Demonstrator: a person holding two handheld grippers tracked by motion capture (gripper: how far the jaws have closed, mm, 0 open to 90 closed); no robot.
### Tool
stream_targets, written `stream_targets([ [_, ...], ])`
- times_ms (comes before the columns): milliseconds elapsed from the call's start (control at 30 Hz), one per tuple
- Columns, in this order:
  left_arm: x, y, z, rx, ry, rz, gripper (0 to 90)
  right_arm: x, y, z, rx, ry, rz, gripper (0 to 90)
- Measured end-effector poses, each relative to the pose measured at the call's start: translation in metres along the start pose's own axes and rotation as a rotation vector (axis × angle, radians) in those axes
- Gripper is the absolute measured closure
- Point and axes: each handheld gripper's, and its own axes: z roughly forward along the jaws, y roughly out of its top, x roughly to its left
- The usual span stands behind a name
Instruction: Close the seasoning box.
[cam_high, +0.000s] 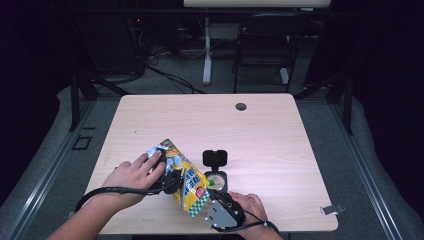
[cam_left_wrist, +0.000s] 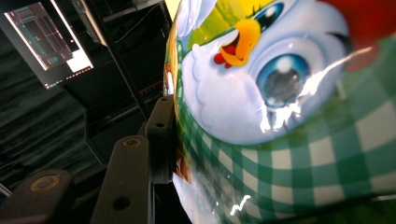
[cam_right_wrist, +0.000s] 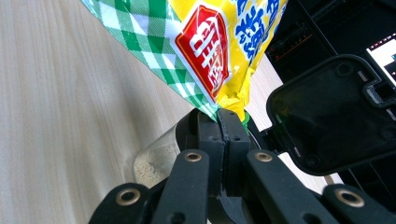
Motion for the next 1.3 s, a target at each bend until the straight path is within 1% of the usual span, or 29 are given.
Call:
stream_targets([
  [200,0.0019,-0.0011,-0.0017,0.001,-0.001,0.005,59.5,0.0007,0.0007,0.0013,-0.013,0.003,0.010,89.3],
  [500,0.0026,-0.0001,-0.0019,0.007,-0.003,0.015,60.0,0.0006,0.0005,0.0019,-0.011,0.008,0.009,89.3],
  [600,0.0026,0.0003,-0.0020,0.003,-0.002,0.010,60.0,0.0002,0.0001,0.0013,-0.005,0.007,0.006,89.3],
  [633,0.0030,0.0007,-0.0020,0.003,-0.003,0.014,60.1,-0.0002,0.0001,0.0010,-0.001,0.008,0.003,89.3],
  [800,0.0046,0.0017,-0.0026,0.004,-0.005,0.021,60.2,-0.0002,-0.0008,0.0017,-0.010,0.007,0.019,89.2],
  [1033,0.0063,0.0023,-0.0031,0.005,-0.008,0.025,60.3,-0.0006,-0.0011,0.0014,-0.011,0.008,0.024,89.1],
  [1167,0.0068,0.0028,-0.0031,0.005,-0.005,0.027,60.3,-0.0008,-0.0012,0.0011,-0.008,0.008,0.023,89.1],
  [1233,0.0077,0.0032,-0.0033,0.006,0.000,0.036,60.3,-0.0011,-0.0011,0.0008,-0.005,0.006,0.021,89.1],
  [1300,0.0079,0.0036,-0.0036,0.010,0.007,0.042,60.3,-0.0009,-0.0015,0.0012,-0.011,0.006,0.030,89.1],
])
